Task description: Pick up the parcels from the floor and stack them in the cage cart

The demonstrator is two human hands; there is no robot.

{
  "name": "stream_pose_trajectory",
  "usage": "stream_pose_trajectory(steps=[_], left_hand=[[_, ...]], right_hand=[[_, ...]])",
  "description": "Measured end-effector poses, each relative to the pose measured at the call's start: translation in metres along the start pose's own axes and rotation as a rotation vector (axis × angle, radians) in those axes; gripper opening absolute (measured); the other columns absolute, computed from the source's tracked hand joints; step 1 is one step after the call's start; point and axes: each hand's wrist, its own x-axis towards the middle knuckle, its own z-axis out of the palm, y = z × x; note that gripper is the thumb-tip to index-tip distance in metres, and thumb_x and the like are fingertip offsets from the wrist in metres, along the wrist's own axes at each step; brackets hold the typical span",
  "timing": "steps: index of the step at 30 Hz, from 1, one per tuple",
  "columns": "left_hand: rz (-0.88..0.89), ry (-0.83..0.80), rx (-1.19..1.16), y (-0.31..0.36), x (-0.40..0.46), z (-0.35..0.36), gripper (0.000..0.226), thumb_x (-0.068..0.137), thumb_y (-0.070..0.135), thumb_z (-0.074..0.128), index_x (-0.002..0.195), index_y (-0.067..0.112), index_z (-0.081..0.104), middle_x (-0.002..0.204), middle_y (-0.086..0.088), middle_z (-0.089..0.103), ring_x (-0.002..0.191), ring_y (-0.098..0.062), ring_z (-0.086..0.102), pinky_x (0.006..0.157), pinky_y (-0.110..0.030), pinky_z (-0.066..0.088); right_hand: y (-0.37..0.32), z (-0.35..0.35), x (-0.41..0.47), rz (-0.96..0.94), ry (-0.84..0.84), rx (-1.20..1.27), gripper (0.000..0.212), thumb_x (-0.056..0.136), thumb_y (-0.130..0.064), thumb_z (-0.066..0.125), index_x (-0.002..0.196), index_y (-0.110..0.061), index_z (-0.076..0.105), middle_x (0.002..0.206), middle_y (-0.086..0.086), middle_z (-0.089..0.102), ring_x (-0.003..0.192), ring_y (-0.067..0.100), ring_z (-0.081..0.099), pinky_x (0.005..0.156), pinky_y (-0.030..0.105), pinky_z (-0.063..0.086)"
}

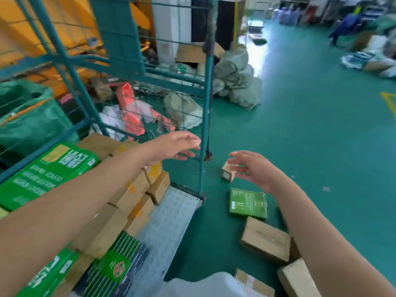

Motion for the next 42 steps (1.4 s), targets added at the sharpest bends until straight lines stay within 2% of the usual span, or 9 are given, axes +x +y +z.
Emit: stream_pose_trajectory(steps=[8, 13, 18, 22, 26, 29, 34, 42], left_hand=[[0.046, -0.178, 0.049, 0.039, 0.069, 0.074, 0.03, 0.103, 0.039, 0.058, 0.126, 0.02, 0.063, 0.124, 0.004, 0.071, 0.11, -0.016, 0.071, 0.101, -0.038, 0.056], [0.02, -0.283, 0.085, 0.048, 0.106, 0.114, 0.03, 0.104, 0.038, 0.058, 0.126, 0.019, 0.064, 0.122, 0.005, 0.072, 0.106, -0.012, 0.072, 0.099, -0.034, 0.057], [0.007, -0.437, 0.132, 0.05, 0.157, 0.153, 0.03, 0.102, 0.039, 0.061, 0.125, 0.019, 0.065, 0.126, -0.002, 0.071, 0.107, -0.014, 0.072, 0.086, -0.027, 0.058], [0.018, -0.582, 0.203, 0.057, 0.203, 0.192, 0.029, 0.101, 0.041, 0.062, 0.122, 0.022, 0.066, 0.126, 0.004, 0.07, 0.111, -0.017, 0.071, 0.1, -0.037, 0.056], [0.044, -0.706, 0.261, 0.069, 0.242, 0.225, 0.028, 0.101, 0.043, 0.061, 0.122, 0.024, 0.065, 0.128, 0.007, 0.069, 0.11, -0.013, 0.071, 0.101, -0.036, 0.056], [0.061, -0.788, 0.282, 0.076, 0.267, 0.246, 0.03, 0.099, 0.045, 0.063, 0.121, 0.026, 0.066, 0.125, 0.009, 0.071, 0.109, -0.011, 0.071, 0.103, -0.038, 0.055], [0.087, -0.944, 0.383, 0.091, 0.301, 0.277, 0.03, 0.099, 0.044, 0.063, 0.121, 0.024, 0.066, 0.122, 0.009, 0.071, 0.11, -0.013, 0.07, 0.102, -0.038, 0.055], [0.139, -1.183, 0.515, 0.098, 0.327, 0.337, 0.036, 0.099, 0.046, 0.063, 0.126, 0.022, 0.062, 0.125, 0.002, 0.071, 0.111, -0.016, 0.07, 0.102, -0.038, 0.055]], right_hand=[[0.027, -0.087, -0.026, 0.023, 0.182, 0.054, 0.023, 0.103, -0.036, 0.06, 0.119, -0.021, 0.068, 0.119, 0.002, 0.074, 0.112, 0.022, 0.069, 0.103, 0.039, 0.054], [0.053, -0.129, -0.038, 0.073, 0.286, 0.128, 0.027, 0.103, -0.036, 0.06, 0.124, -0.019, 0.065, 0.121, 0.002, 0.072, 0.114, 0.021, 0.067, 0.105, 0.039, 0.053], [0.083, -0.16, -0.051, 0.135, 0.409, 0.19, 0.029, 0.104, -0.036, 0.06, 0.127, -0.018, 0.064, 0.121, 0.002, 0.072, 0.112, 0.019, 0.068, 0.1, 0.036, 0.055], [0.11, -0.182, -0.065, 0.227, 0.537, 0.269, 0.033, 0.103, -0.036, 0.06, 0.13, -0.017, 0.063, 0.123, 0.002, 0.071, 0.112, 0.019, 0.068, 0.097, 0.034, 0.055], [0.127, -0.196, -0.082, 0.305, 0.687, 0.367, 0.03, 0.104, -0.032, 0.06, 0.129, -0.015, 0.064, 0.122, 0.007, 0.071, 0.11, 0.022, 0.068, 0.096, 0.035, 0.055], [0.141, -0.201, -0.092, 0.347, 0.774, 0.406, 0.034, 0.103, -0.034, 0.061, 0.131, -0.015, 0.062, 0.124, 0.007, 0.07, 0.115, 0.026, 0.066, 0.103, 0.04, 0.054], [0.153, -0.2, -0.11, 0.385, 0.953, 0.549, 0.029, 0.105, -0.03, 0.059, 0.131, -0.017, 0.062, 0.123, 0.005, 0.07, 0.114, 0.023, 0.066, 0.104, 0.04, 0.053], [0.171, -0.166, -0.145, 0.423, 1.245, 0.746, 0.024, 0.105, -0.031, 0.059, 0.125, -0.019, 0.064, 0.121, 0.005, 0.07, 0.113, 0.023, 0.066, 0.097, 0.037, 0.054]])
